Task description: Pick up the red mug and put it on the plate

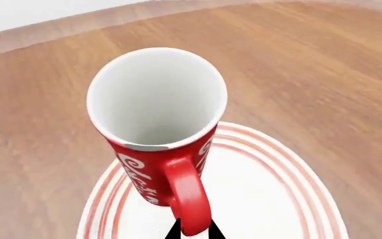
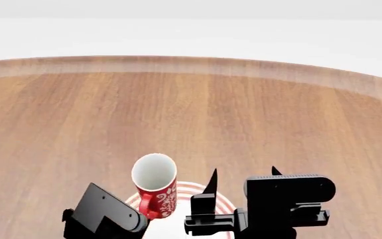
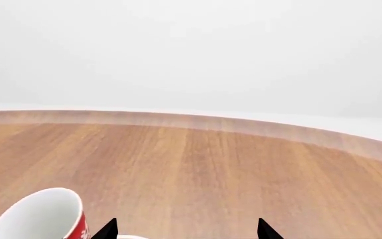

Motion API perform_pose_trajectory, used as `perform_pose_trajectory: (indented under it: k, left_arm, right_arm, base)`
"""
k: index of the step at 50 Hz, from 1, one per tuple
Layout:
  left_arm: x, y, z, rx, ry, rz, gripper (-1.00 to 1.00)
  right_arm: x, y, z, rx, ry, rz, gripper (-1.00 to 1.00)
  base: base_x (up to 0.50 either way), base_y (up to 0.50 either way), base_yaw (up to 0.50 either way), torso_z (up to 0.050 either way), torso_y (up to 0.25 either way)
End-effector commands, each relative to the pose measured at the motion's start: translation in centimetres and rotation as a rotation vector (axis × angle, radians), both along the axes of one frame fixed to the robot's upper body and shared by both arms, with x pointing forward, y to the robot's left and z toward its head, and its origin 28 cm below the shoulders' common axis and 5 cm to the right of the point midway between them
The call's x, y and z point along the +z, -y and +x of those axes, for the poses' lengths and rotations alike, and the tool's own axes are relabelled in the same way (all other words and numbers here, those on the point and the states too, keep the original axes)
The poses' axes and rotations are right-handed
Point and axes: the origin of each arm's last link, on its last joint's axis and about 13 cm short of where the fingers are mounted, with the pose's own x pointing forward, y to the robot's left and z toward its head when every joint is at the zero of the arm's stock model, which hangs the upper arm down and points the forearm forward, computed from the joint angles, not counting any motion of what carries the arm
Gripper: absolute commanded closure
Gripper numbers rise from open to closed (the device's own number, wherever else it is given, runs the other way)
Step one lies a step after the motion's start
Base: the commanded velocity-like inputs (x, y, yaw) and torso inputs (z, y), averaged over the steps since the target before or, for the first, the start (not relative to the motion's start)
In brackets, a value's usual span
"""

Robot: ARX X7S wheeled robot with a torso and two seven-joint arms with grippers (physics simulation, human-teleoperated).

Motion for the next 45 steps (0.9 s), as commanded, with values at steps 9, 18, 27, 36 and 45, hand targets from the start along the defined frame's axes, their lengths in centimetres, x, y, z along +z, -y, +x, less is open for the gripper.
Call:
perform_pose_trajectory:
  k: [9, 18, 27, 36, 45]
  left_arm:
    - [-1.1, 1.1, -1.0, -0.104, -0.071, -0.009, 1.00]
    - [-1.8, 1.2, -0.6, -0.092, -0.094, 0.004, 1.00]
    - [-2.2, 1.2, -0.3, -0.096, -0.116, 0.018, 1.00]
    - [-2.7, 1.2, -0.1, -0.102, -0.141, 0.031, 1.00]
    - [-2.8, 1.3, -0.2, -0.109, -0.149, 0.029, 1.00]
  right_arm:
    - [-0.1, 0.1, 0.1, -0.002, -0.004, 0.004, -1.00]
    - [-0.3, 0.1, 0.0, -0.002, -0.005, 0.005, -1.00]
    - [-0.2, 0.1, -0.1, -0.002, -0.001, 0.006, -1.00]
    - [-0.1, 0.1, -0.1, -0.001, 0.002, 0.004, -1.00]
    - [-0.2, 0.1, 0.0, 0.000, 0.000, 0.003, -1.00]
  base:
    - [0.00, 0.00, 0.00, 0.000, 0.001]
    - [0.00, 0.00, 0.00, 0.000, 0.000]
    - [0.00, 0.00, 0.00, 0.000, 0.000]
    - [0.00, 0.00, 0.00, 0.000, 0.000]
    - [0.00, 0.00, 0.00, 0.000, 0.001]
